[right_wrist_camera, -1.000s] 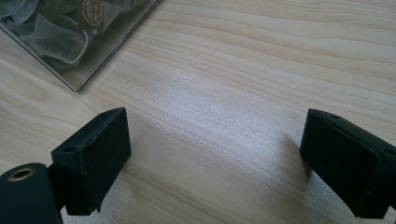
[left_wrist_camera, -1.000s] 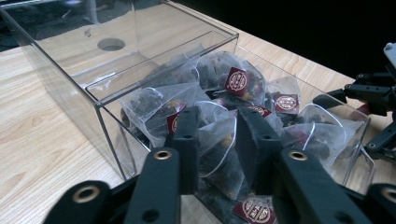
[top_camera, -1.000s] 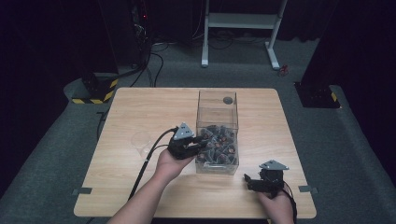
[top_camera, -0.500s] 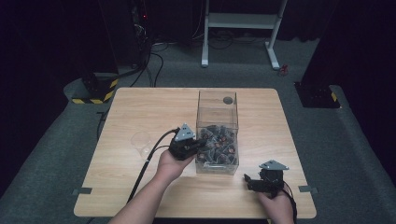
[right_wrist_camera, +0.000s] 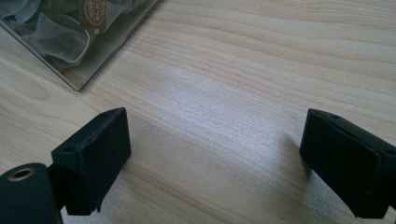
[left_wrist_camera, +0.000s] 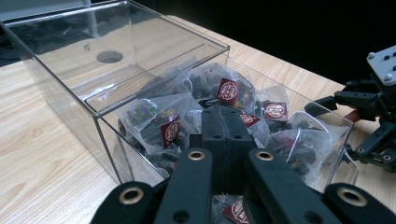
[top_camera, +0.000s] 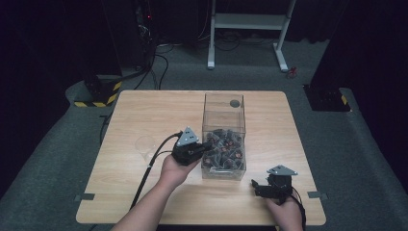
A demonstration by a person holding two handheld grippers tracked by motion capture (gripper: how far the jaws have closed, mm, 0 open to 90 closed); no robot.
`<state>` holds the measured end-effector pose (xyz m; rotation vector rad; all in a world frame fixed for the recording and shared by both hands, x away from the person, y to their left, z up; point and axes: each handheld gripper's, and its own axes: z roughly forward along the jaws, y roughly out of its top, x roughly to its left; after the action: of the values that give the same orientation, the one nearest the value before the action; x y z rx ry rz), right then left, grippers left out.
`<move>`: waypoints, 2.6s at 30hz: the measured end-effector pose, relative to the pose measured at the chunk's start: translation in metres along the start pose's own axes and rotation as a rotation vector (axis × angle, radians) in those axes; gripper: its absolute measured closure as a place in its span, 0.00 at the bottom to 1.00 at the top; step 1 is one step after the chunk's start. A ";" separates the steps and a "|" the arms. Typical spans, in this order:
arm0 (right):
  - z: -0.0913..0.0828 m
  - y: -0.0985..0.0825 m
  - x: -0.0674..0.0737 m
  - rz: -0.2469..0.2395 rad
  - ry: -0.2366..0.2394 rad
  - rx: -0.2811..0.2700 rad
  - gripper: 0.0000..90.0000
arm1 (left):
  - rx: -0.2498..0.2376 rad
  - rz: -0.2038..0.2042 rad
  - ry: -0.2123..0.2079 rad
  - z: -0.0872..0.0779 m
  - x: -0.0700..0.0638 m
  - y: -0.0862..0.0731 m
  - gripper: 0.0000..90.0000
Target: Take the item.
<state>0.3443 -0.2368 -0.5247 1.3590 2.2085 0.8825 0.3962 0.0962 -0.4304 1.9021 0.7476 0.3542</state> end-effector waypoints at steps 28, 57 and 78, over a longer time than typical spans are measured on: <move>0.000 0.000 0.000 -0.003 0.001 -0.002 0.09 | -0.070 -0.034 -0.015 -0.016 0.001 0.002 1.00; 0.000 0.000 0.000 -0.002 0.000 -0.001 0.09 | -0.123 -0.041 -0.030 -0.027 0.000 0.006 1.00; 0.000 0.000 0.000 0.002 0.000 0.000 0.09 | -0.160 -0.045 -0.027 -0.041 0.002 0.010 1.00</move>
<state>0.3442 -0.2365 -0.5246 1.3615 2.2079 0.8830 0.3786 0.1233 -0.4034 1.7339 0.7217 0.3488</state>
